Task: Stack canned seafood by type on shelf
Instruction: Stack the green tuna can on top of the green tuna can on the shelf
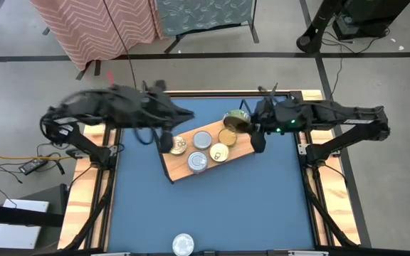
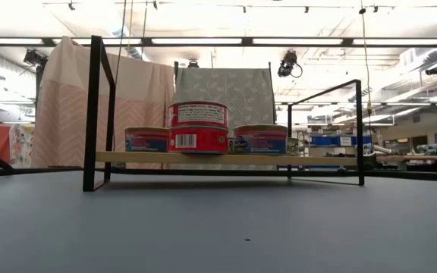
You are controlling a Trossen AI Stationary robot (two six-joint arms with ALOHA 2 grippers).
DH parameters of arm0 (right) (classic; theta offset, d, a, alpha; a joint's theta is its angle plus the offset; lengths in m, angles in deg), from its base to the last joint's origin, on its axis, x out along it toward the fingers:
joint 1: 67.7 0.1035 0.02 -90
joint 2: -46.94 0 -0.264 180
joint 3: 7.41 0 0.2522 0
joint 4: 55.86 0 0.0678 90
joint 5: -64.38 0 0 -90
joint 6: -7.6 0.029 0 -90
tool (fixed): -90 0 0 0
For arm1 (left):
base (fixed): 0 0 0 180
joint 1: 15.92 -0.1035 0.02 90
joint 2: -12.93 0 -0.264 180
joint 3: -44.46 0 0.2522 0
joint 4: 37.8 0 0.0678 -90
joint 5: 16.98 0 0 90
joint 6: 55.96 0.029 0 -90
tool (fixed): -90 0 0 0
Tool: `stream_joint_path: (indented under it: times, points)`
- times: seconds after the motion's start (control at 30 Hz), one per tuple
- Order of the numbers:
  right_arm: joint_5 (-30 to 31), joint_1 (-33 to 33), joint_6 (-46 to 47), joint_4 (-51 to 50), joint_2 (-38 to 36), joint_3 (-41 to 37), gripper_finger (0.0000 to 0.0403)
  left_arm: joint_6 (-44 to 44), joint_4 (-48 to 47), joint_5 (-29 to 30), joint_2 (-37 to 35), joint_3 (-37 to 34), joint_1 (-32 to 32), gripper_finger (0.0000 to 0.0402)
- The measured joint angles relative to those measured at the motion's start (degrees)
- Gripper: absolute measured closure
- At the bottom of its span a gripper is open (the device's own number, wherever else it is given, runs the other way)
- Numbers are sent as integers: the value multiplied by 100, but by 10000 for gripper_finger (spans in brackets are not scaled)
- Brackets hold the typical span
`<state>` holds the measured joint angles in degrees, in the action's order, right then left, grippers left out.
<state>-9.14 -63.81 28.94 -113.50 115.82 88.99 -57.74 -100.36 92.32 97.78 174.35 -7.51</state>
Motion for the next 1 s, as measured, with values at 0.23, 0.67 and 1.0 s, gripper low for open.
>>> stream_joint_path:
  times: [0.23, 0.67, 1.0]
  points:
    - [58, 25, -98, 145, -156, 8, 258, -83, 2276, -1181, 9, -1572, -324, 362]
    - [-162, 170, -123, 527, -218, 6, 258, -879, 3428, -1830, 3, -3001, -913, 334]
    - [-324, 286, -52, 523, -218, 3, 258, -1235, 4223, -2358, -6, -3481, -1209, 215]
